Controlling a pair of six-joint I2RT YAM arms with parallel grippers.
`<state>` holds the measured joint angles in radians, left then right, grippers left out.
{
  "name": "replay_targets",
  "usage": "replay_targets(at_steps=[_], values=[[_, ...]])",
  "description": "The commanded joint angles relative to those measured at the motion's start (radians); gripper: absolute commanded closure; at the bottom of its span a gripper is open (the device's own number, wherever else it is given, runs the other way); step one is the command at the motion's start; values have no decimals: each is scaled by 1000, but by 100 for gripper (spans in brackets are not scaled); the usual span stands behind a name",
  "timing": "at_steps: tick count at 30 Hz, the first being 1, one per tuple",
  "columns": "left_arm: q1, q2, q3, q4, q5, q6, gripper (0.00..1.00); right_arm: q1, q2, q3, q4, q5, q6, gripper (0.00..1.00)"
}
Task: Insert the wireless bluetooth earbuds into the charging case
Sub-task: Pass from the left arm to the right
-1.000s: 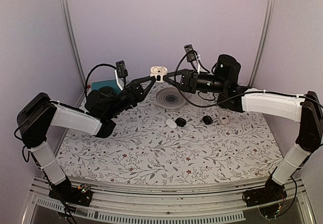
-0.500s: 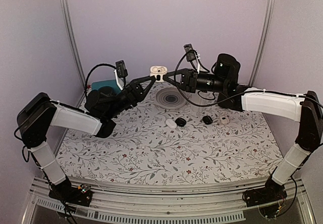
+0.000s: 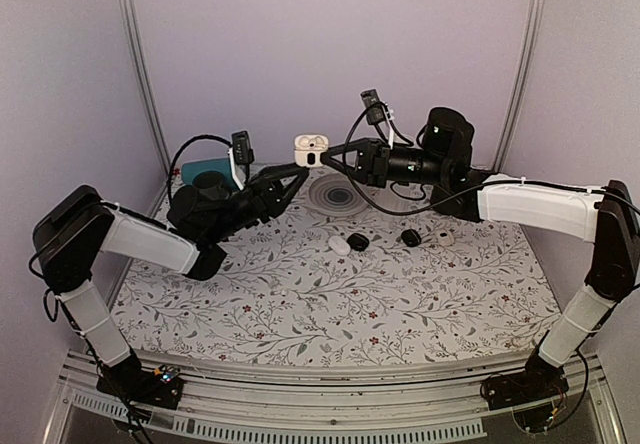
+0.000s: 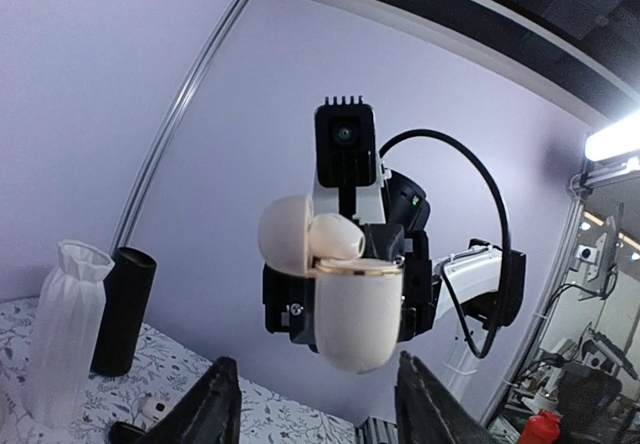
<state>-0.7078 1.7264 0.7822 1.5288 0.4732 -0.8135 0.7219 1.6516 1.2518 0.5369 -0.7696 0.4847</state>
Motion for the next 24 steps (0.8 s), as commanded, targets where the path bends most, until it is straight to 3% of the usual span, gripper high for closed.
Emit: replay_targets(at_steps=[1, 5, 10, 18, 24], values=[[21, -45, -30, 219, 43, 13, 43, 6, -10, 26, 3, -2, -19, 96], [40, -73, -46, 191, 114, 15, 31, 5, -12, 26, -5, 1, -27, 96], [70, -135, -31, 0, 233, 56, 29, 6, -13, 28, -17, -3, -39, 96], [89, -245, 11, -378, 344, 259, 32, 5, -20, 21, -32, -17, -58, 96], [96, -286, 32, -561, 314, 364, 36, 6, -35, 4, -32, -10, -68, 95]])
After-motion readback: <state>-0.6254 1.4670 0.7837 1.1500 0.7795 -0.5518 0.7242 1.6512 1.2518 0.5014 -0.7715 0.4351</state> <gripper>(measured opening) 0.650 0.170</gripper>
